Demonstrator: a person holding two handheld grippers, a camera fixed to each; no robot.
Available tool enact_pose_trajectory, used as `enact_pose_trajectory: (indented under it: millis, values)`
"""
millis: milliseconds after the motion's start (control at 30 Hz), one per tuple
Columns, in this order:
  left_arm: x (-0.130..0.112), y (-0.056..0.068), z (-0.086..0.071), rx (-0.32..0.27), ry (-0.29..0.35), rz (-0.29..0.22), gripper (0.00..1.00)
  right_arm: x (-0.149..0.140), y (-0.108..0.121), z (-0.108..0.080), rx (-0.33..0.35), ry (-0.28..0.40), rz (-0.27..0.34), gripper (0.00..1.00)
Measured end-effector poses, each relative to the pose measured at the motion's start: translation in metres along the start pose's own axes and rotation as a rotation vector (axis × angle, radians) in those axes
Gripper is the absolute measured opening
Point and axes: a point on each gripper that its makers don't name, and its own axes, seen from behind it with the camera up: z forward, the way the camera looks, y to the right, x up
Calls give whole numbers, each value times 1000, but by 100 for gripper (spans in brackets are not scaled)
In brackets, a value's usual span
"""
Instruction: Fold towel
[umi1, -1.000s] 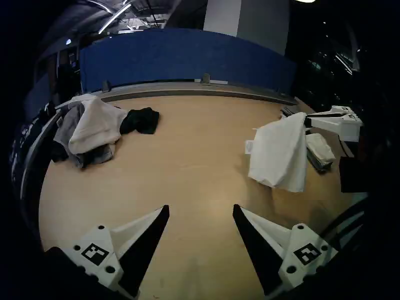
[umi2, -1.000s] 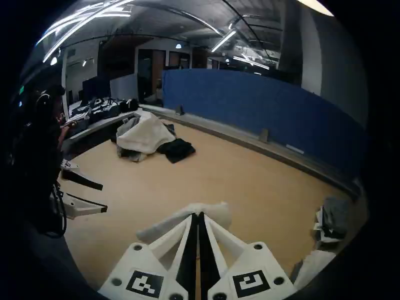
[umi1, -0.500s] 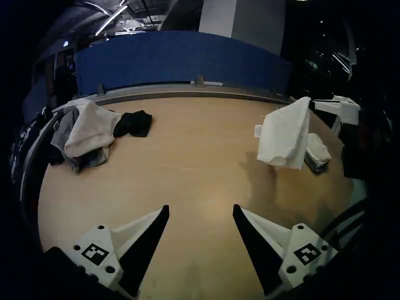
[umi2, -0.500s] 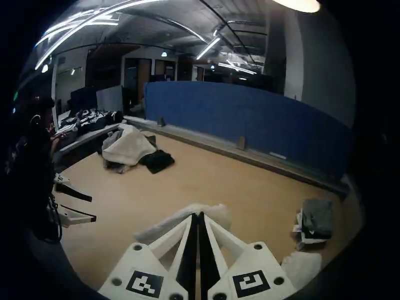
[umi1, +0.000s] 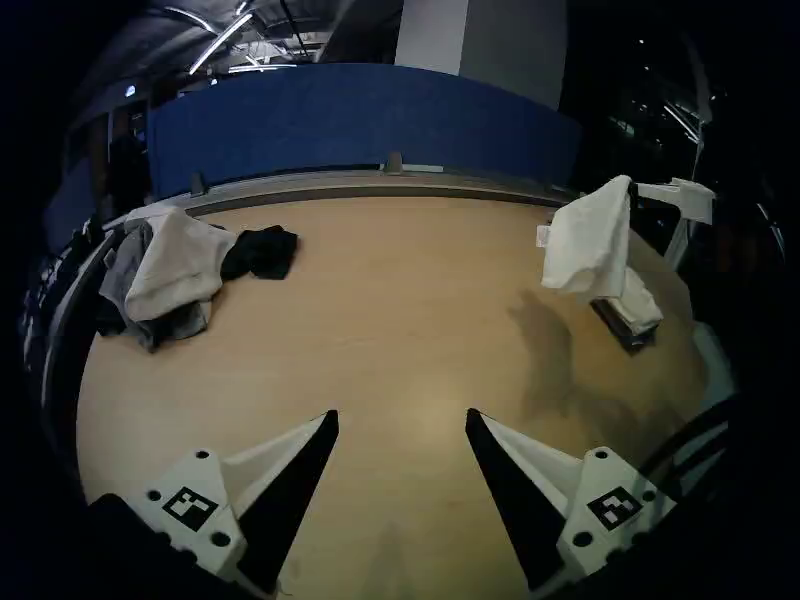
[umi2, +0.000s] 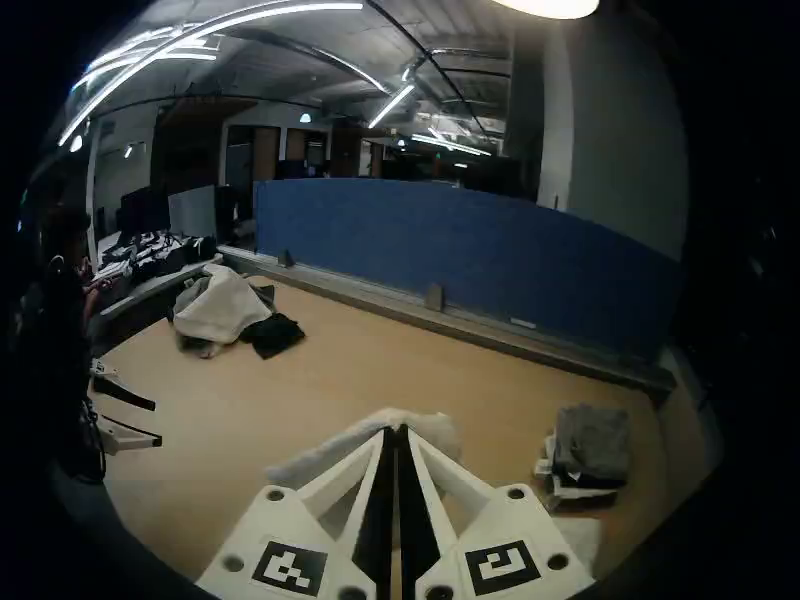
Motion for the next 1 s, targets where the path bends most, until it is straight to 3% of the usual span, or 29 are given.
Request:
enact_pose_trajectory:
  millis: [667,1000]
  values:
    - [2,4,11,28,-13,21,94,-5,100,-3,-77,1,38,1]
    - [7,11,13,34,-13,32,94,-15,137,-3,-113,-12,39,2]
